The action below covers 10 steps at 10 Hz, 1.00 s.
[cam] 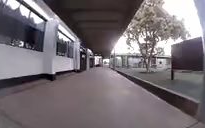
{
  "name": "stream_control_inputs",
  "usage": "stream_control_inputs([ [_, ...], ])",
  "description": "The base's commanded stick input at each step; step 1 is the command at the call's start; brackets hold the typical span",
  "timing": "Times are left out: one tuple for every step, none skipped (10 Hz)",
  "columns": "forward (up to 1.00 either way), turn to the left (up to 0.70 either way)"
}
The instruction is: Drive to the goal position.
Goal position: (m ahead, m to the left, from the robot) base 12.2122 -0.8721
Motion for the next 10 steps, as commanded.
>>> stream_control_inputs([
  [0.7, 0.0],
  [0.7, 0.0],
  [0.7, 0.0],
  [0.7, 0.0],
  [0.7, 0.0],
  [0.7, 0.0],
  [0.7, 0.0],
  [0.7, 0.0],
  [0.7, 0.0],
  [0.7, 0.0],
])
